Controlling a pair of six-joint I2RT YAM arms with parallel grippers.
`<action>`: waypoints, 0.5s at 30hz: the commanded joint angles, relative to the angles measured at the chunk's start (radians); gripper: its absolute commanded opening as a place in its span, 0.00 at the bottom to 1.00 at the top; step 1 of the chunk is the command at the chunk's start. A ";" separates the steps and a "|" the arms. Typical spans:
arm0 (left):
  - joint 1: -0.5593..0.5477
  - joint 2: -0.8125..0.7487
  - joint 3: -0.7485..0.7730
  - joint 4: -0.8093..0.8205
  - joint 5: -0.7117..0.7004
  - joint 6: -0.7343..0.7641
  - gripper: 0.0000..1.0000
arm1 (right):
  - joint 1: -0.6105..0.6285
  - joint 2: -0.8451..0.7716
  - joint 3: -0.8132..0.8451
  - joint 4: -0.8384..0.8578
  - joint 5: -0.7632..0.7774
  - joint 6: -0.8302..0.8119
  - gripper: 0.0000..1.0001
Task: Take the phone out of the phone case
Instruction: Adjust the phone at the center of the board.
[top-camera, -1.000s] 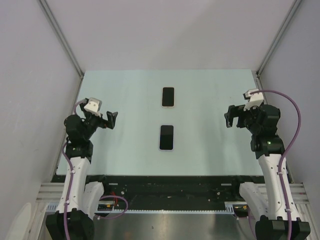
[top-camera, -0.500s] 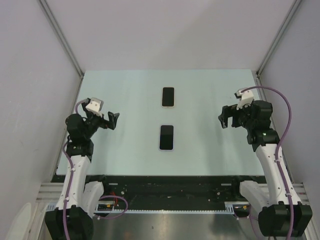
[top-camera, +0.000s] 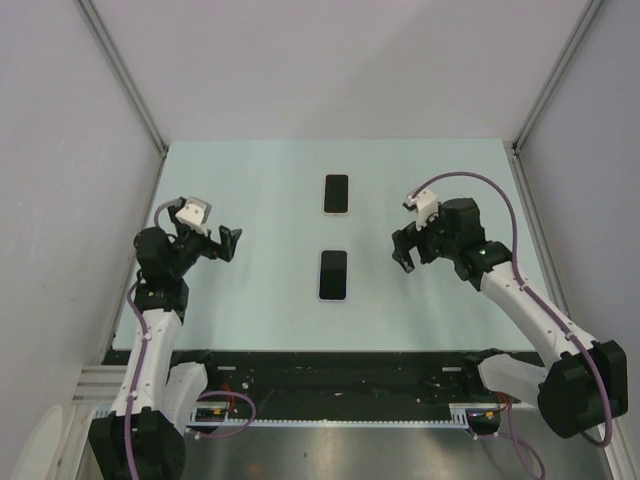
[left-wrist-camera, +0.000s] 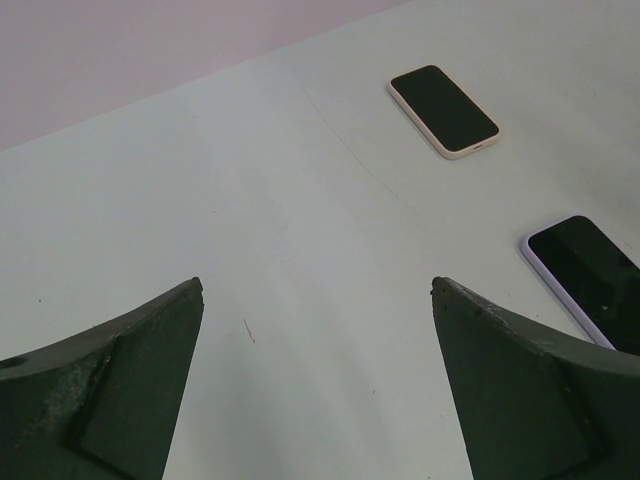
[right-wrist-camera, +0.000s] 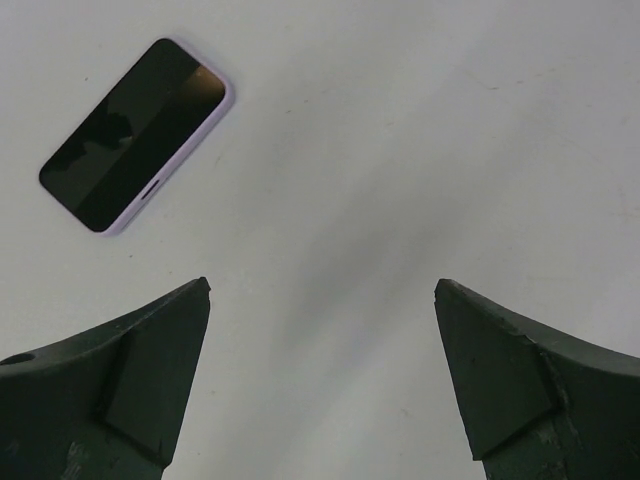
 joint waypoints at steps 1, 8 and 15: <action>-0.009 -0.002 -0.012 0.007 0.036 0.057 1.00 | 0.091 0.059 0.007 0.045 0.022 -0.046 1.00; -0.041 0.021 -0.006 0.004 0.021 0.053 1.00 | 0.123 0.095 0.008 0.049 -0.004 -0.093 1.00; -0.231 0.085 0.030 -0.008 -0.093 0.082 1.00 | 0.105 0.055 0.008 0.023 0.084 -0.127 1.00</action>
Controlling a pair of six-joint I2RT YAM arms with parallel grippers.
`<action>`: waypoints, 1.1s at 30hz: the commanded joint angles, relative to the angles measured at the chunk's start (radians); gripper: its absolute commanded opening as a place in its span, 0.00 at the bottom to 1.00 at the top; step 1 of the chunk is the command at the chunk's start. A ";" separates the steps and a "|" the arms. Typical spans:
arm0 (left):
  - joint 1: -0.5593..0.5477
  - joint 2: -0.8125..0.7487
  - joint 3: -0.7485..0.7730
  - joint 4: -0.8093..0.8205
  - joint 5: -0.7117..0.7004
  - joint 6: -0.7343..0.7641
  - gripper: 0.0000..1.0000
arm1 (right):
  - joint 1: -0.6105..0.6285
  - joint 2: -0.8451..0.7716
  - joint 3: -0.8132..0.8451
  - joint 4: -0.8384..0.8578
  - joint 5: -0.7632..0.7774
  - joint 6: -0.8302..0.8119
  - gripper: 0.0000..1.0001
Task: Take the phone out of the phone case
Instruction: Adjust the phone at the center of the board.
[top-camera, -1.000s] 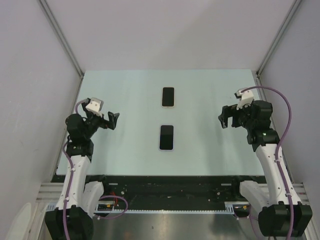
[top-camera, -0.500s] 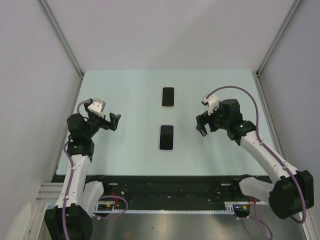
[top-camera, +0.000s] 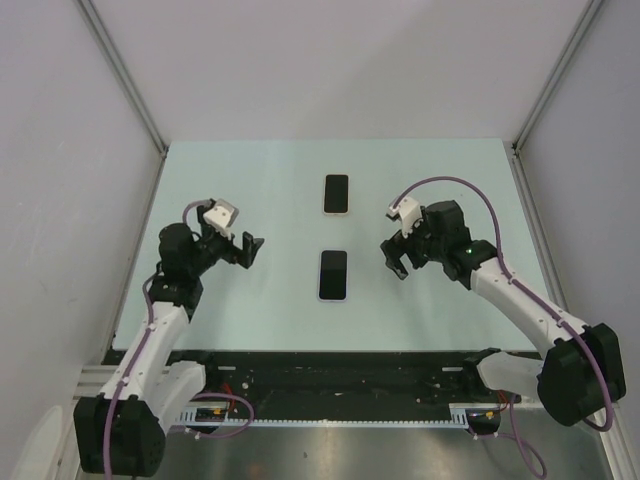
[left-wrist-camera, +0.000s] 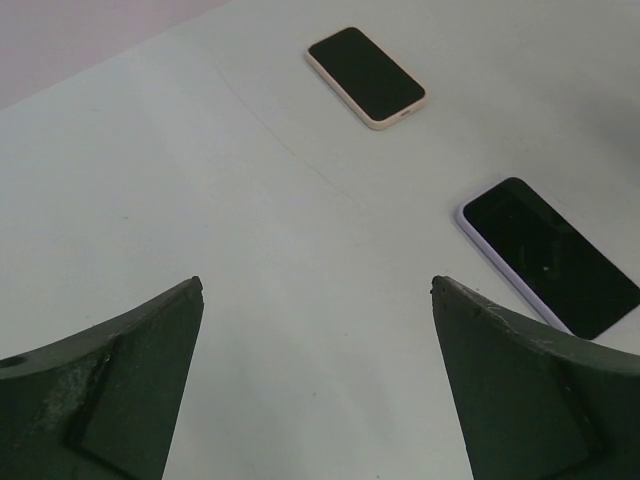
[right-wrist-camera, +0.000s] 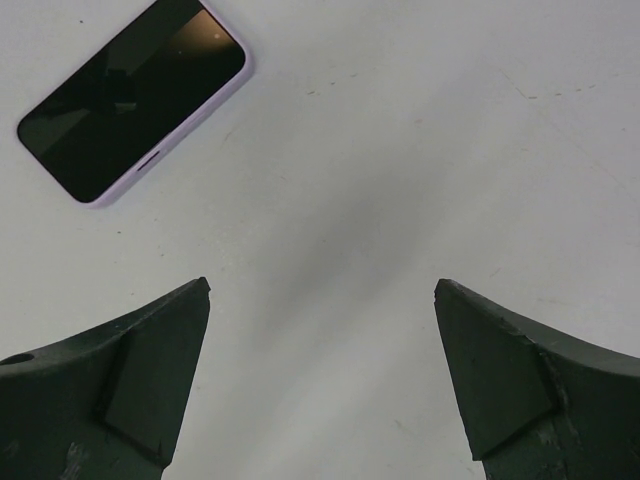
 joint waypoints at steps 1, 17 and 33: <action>-0.084 0.033 0.043 -0.005 -0.037 0.065 1.00 | -0.020 -0.052 0.009 0.017 0.052 -0.032 1.00; -0.363 0.302 0.213 -0.014 -0.132 -0.188 1.00 | -0.179 -0.066 0.009 0.037 0.115 0.008 1.00; -0.649 0.765 0.471 -0.195 -0.409 -0.327 1.00 | -0.316 -0.080 0.005 0.046 0.091 0.030 1.00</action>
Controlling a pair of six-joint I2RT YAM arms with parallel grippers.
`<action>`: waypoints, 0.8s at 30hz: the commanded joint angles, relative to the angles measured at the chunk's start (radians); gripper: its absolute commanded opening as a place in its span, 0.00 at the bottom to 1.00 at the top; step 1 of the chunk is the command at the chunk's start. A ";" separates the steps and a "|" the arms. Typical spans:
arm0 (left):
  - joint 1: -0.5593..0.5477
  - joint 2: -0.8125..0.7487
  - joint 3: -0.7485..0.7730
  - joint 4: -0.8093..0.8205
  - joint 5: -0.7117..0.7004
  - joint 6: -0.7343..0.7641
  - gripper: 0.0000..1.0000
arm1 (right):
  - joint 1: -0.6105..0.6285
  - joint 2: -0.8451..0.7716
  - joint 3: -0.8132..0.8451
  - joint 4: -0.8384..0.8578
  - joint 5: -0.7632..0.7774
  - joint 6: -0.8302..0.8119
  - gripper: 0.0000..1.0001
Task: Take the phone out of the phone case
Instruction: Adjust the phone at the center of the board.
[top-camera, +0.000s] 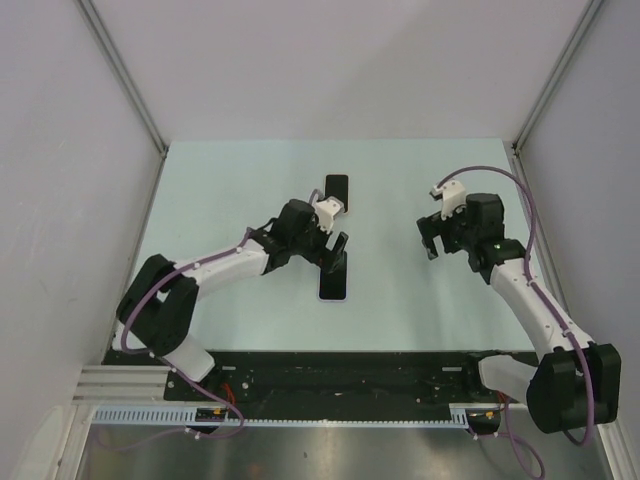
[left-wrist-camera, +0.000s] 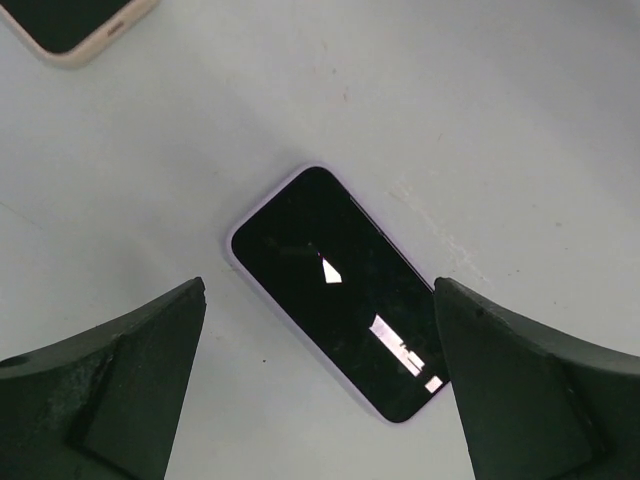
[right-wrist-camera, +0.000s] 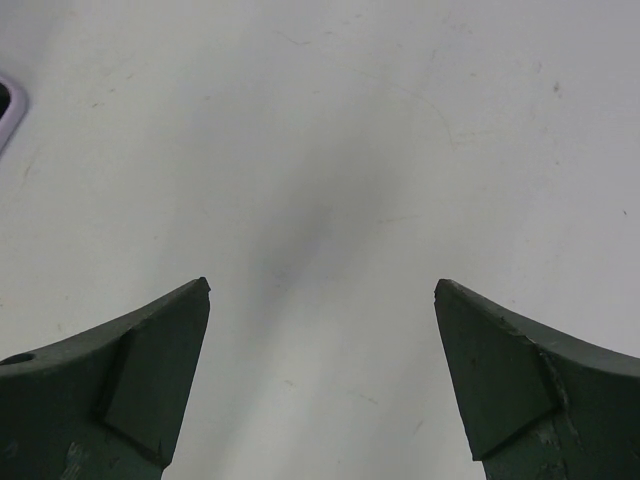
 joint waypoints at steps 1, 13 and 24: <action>-0.023 0.065 0.055 -0.060 -0.073 -0.118 1.00 | -0.098 -0.035 0.005 0.025 -0.037 0.035 1.00; -0.073 0.130 0.119 -0.169 -0.061 -0.223 1.00 | -0.169 -0.115 -0.001 0.021 -0.146 0.060 1.00; -0.087 0.214 0.159 -0.221 -0.138 -0.259 1.00 | -0.111 -0.122 -0.001 0.019 -0.111 0.041 1.00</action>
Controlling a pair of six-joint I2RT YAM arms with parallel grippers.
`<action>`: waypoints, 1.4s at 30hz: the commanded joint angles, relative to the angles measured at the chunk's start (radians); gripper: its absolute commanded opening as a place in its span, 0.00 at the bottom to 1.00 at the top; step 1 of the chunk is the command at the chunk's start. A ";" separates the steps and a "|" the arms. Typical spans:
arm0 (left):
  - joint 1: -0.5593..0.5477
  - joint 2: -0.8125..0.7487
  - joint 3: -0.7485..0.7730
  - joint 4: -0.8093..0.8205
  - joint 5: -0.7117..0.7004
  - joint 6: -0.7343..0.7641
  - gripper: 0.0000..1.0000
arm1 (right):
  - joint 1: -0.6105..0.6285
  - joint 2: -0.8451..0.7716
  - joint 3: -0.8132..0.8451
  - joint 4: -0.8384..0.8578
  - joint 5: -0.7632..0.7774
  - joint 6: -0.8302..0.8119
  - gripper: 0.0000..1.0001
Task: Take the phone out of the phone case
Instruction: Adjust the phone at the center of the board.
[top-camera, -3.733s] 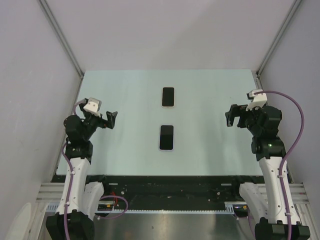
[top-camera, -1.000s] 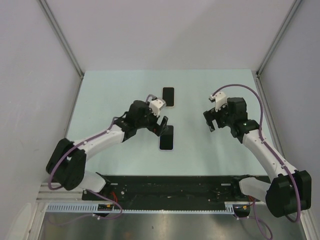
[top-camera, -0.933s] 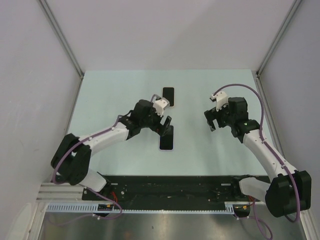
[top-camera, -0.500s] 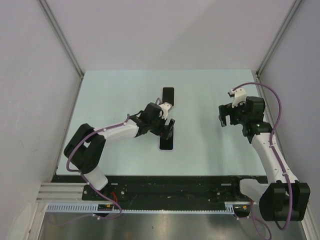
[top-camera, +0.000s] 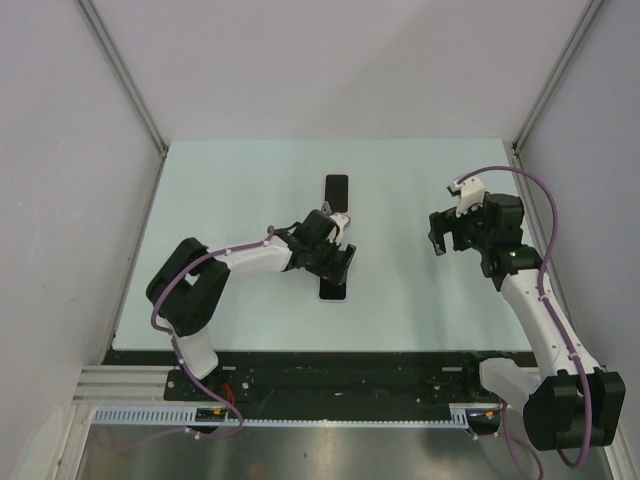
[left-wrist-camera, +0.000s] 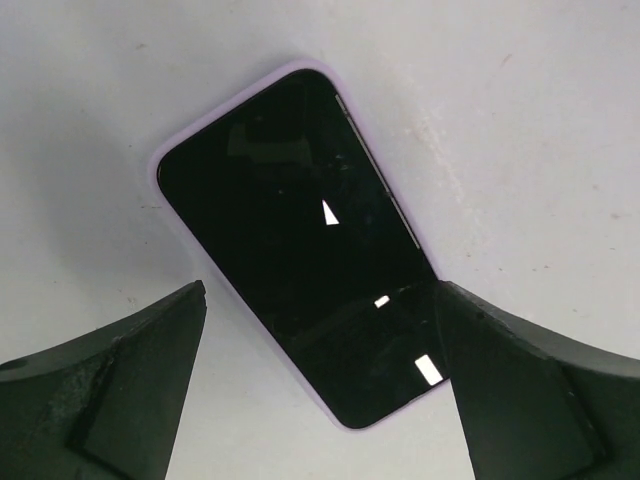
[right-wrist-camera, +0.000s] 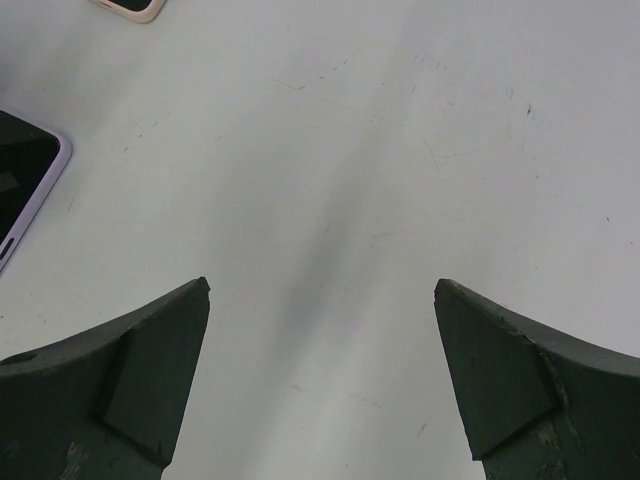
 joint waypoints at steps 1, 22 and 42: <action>-0.017 0.022 0.062 -0.035 -0.045 -0.044 1.00 | 0.007 -0.024 0.000 0.020 0.001 -0.006 1.00; -0.043 0.123 0.180 -0.153 -0.116 -0.050 1.00 | 0.013 -0.027 0.000 0.018 -0.008 -0.001 1.00; -0.059 0.177 0.224 -0.193 -0.158 0.048 0.88 | 0.016 -0.030 0.000 0.020 -0.008 0.001 1.00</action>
